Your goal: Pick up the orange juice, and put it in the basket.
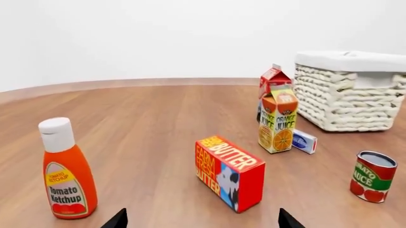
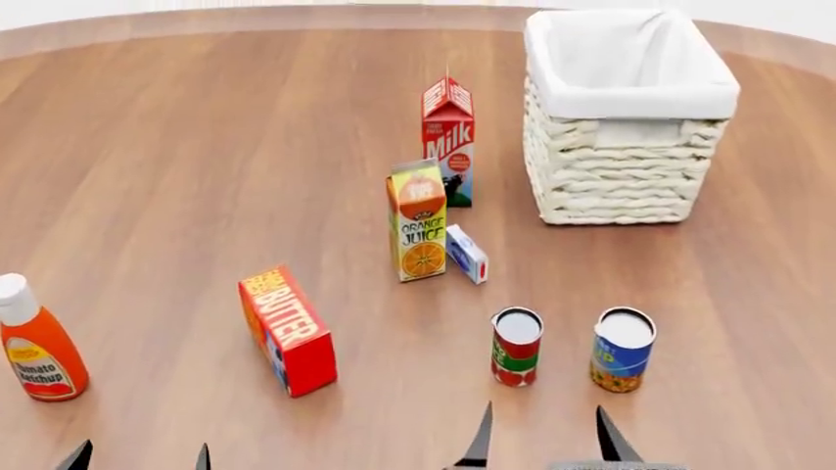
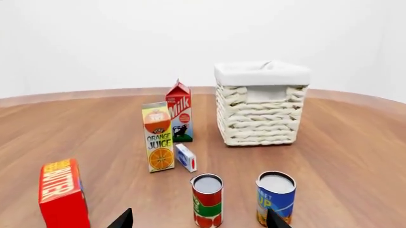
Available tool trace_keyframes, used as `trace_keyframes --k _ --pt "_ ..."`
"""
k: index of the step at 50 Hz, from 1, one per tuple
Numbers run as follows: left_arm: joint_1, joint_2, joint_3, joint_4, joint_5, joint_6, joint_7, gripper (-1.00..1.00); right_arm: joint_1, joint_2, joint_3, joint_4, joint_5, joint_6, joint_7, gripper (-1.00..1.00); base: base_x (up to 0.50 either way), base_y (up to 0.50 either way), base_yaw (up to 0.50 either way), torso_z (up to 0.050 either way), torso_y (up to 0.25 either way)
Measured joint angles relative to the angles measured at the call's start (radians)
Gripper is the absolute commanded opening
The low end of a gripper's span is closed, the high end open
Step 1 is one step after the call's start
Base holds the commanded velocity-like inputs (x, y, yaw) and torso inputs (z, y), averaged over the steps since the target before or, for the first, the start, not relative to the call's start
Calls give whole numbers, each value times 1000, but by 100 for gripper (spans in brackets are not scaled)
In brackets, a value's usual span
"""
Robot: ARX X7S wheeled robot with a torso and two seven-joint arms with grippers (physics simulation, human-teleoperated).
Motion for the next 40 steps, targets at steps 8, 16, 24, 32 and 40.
trace_keyframes --k 8,16,24,32,40 --pt "-1 -9 11 0 -9 1 -11 100 5 7 -11 0 11 0 11 100 199 0 0 0 0" --pt "-2 -18 22 -1 -18 3 -21 100 6 14 -21 2 21 -5 21 100 204 0 0 0 0" --pt "-3 -26 31 -1 -27 4 -31 100 7 19 -29 0 32 -9 31 100 223 0 0 0 0" --pt "-4 -34 40 -2 -34 5 -40 100 8 25 -37 1 40 -15 40 100 225 0 0 0 0" --pt "-5 -41 48 -2 -41 7 -47 100 10 29 -44 6 47 -25 50 100 231 0 0 0 0"
